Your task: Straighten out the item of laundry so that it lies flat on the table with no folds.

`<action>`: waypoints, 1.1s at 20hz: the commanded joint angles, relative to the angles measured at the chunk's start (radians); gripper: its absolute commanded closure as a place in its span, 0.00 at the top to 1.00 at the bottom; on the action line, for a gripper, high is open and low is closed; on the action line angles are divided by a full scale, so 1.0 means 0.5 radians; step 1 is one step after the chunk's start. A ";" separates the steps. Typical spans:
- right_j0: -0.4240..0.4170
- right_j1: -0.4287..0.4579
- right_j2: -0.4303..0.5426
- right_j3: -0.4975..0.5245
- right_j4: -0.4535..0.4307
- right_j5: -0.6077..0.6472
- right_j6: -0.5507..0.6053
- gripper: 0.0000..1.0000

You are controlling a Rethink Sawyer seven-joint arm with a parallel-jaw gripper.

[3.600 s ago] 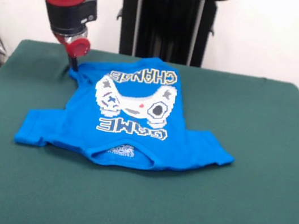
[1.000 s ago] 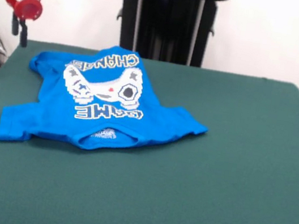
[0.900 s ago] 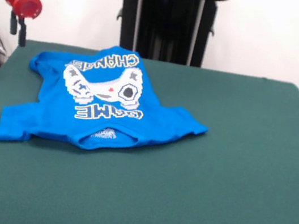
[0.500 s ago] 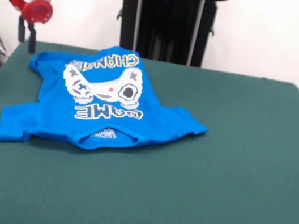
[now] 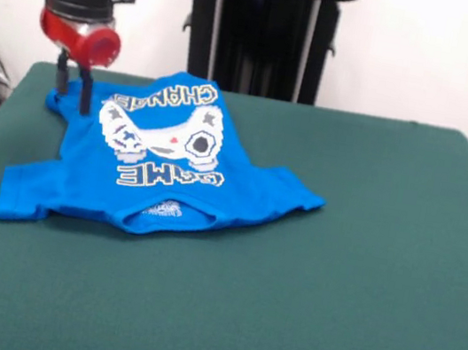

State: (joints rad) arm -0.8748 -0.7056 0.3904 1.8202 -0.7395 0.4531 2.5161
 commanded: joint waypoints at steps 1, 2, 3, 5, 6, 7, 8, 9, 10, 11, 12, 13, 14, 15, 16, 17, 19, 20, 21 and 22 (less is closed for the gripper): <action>0.216 0.261 0.063 -0.287 0.049 0.066 -0.060 1.00; 0.226 0.274 0.058 -0.307 0.050 0.065 -0.057 1.00; 0.241 0.332 0.068 -0.380 0.064 0.079 -0.070 1.00; 0.282 0.386 0.054 -0.469 0.059 0.076 -0.057 1.00; 0.297 0.418 0.054 -0.518 0.064 0.088 -0.063 1.00; 0.305 0.449 0.058 -0.554 0.073 0.094 -0.070 1.00; 0.313 0.483 0.063 -0.595 0.081 0.101 -0.078 1.00; 0.322 0.504 0.061 -0.619 0.089 0.105 -0.078 1.00; 0.331 0.524 0.064 -0.643 0.102 0.110 -0.080 1.00; 0.345 0.522 0.055 -0.648 0.106 0.104 -0.069 1.00; 0.364 0.525 0.048 -0.664 0.112 0.106 -0.060 1.00; 0.383 0.514 0.035 -0.665 0.119 0.107 -0.039 1.00; 0.409 0.511 0.020 -0.678 0.126 0.108 -0.019 1.00; 0.428 0.504 0.010 -0.674 0.140 0.112 0.002 1.00; 0.450 0.504 0.000 -0.679 0.157 0.120 0.026 1.00; 0.478 0.499 -0.018 -0.679 0.166 0.117 0.058 1.00; 0.526 0.497 -0.052 -0.688 0.182 0.108 0.106 1.00; 0.542 0.498 -0.064 -0.692 0.191 0.106 0.119 1.00; 0.569 0.499 -0.082 -0.700 0.196 0.111 0.148 1.00; 0.593 0.503 -0.098 -0.706 0.209 0.112 0.168 1.00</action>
State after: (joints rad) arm -0.6917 -0.4797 0.3635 1.5222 -0.6932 0.4533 2.5161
